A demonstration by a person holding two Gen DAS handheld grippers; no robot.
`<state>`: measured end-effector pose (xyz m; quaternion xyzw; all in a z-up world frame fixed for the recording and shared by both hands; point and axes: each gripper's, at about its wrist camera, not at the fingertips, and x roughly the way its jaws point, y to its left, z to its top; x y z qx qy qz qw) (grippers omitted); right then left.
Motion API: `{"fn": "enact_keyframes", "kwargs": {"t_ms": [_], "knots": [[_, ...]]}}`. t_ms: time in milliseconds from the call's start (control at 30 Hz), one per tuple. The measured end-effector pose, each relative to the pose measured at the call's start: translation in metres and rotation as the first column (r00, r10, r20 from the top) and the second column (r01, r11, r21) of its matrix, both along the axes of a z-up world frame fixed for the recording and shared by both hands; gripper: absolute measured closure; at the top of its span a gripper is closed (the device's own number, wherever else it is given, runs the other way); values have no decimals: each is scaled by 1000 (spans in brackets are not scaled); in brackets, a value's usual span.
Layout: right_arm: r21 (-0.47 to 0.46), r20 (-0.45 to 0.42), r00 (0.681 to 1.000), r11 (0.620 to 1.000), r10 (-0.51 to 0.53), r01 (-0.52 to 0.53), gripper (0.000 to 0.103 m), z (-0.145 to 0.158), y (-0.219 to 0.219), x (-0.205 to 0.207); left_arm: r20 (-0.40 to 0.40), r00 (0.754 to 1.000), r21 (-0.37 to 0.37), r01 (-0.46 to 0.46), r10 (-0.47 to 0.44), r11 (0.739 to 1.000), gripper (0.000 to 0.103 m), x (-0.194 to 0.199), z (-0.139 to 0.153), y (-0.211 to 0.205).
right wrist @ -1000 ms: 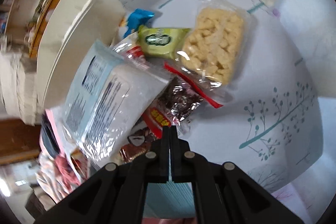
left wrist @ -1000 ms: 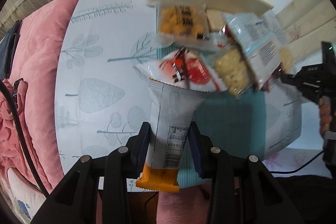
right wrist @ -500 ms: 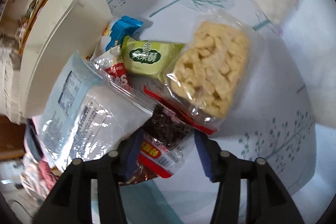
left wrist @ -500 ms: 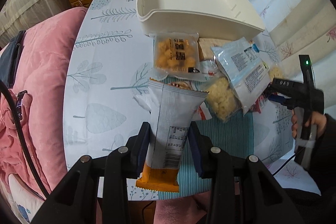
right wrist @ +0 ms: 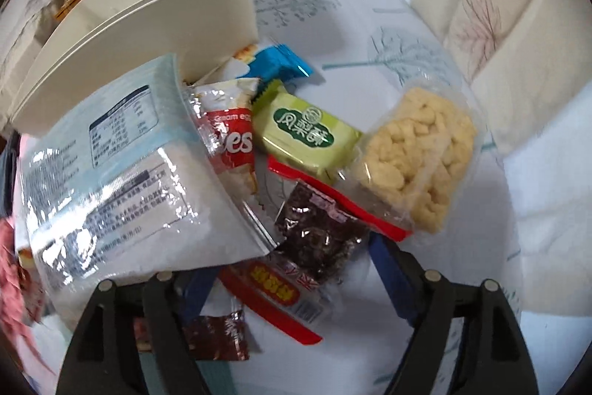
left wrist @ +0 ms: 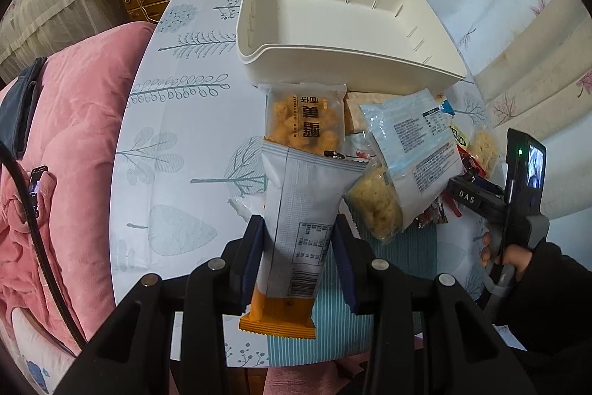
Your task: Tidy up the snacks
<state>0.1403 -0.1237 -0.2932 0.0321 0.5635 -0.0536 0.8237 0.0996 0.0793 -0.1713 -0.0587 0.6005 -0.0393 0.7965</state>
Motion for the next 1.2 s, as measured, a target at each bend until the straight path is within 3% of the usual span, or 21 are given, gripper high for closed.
{"fn": "enact_keyframes", "kwargs": {"t_ms": [200,267,600,933,1033,1200], "knots": [[3,80,996,999,41,-42,49,6,-18,-17,7,1000,-2,-6,6,1000,68,4,3,-2],[23,95,994,998,57,-59,52,3,-26,-21,11,1000,-2,-4,4,1000,68,5,4,-3],[82,52,995,993,81,-85,55,19,-45,-27,23,1000,1,14,-14,1000,68,11,13,-11],[253,-92,994,964,-55,77,55,38,-80,-41,74,997,-67,41,-36,997,68,34,44,-16],[328,-75,995,941,-67,88,55,54,-90,-45,106,993,-83,58,-49,995,67,44,56,-18],[363,-17,998,929,-67,69,55,86,-99,-38,150,987,-98,67,-51,993,67,65,74,-22]]}}
